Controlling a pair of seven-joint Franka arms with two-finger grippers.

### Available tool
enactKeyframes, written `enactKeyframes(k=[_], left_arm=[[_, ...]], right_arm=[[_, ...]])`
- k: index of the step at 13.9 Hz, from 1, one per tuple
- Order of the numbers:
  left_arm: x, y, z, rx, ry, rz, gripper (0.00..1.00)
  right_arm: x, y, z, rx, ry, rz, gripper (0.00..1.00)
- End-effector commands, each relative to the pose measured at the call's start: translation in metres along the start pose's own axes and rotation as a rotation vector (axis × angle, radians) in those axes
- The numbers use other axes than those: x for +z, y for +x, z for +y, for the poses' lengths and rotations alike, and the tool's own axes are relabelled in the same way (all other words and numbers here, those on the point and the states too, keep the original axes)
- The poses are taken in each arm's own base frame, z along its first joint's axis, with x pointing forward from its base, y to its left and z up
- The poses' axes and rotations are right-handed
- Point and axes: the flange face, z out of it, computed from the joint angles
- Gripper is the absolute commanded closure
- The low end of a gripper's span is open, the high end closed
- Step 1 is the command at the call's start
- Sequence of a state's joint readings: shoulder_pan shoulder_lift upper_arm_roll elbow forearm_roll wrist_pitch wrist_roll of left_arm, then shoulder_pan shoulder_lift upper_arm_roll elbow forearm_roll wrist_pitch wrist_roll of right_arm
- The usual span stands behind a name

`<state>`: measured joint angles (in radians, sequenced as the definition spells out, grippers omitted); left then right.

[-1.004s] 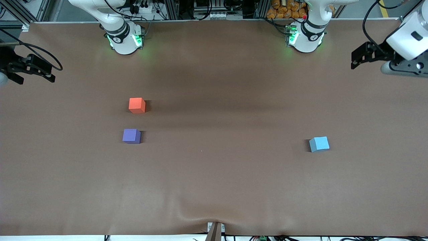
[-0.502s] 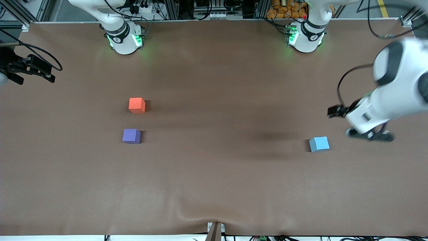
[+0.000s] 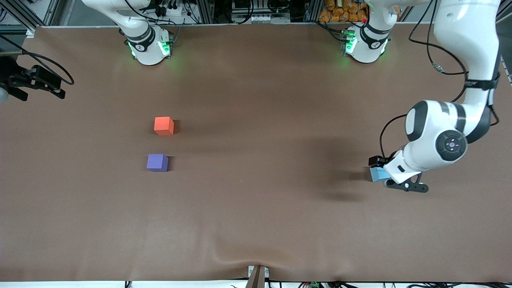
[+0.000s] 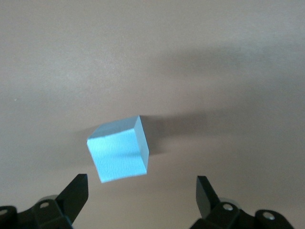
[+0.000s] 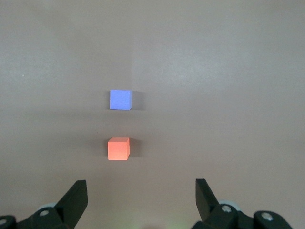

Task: Place blue block between orange and purple blocks
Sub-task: 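Reach the left gripper down to the light-blue block and grasp it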

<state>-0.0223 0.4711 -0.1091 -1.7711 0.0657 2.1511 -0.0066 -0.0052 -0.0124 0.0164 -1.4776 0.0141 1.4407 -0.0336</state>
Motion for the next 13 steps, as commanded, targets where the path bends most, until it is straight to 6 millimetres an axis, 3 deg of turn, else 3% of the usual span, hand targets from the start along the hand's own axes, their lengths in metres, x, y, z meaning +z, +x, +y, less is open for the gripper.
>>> enactKeyframes(k=[1, 2, 6, 10, 12, 13], left_arm=[[0.017, -0.003, -0.032, -0.068, 0.003, 0.007, 0.00], [0.027, -0.008, -0.044, -0.087, -0.001, 0.006, 0.00], [0.069, -0.020, -0.041, -0.085, -0.009, 0.003, 0.00], [0.087, -0.024, -0.039, -0.091, -0.022, -0.027, 0.00], [0.086, -0.022, -0.039, -0.088, -0.021, -0.022, 0.00], [0.083, -0.019, -0.038, -0.084, -0.019, -0.015, 0.32]], right_arm=[[-0.002, -0.001, 0.002, -0.009, -0.002, 0.000, 0.00], [-0.002, -0.001, 0.002, -0.007, -0.002, 0.001, 0.00], [-0.002, -0.001, 0.003, -0.006, -0.002, 0.000, 0.00], [-0.002, -0.001, 0.002, -0.007, -0.002, 0.001, 0.00], [-0.002, -0.001, 0.001, -0.007, -0.002, 0.001, 0.00], [-0.002, 0.000, 0.001, -0.006, 0.000, 0.001, 0.00]])
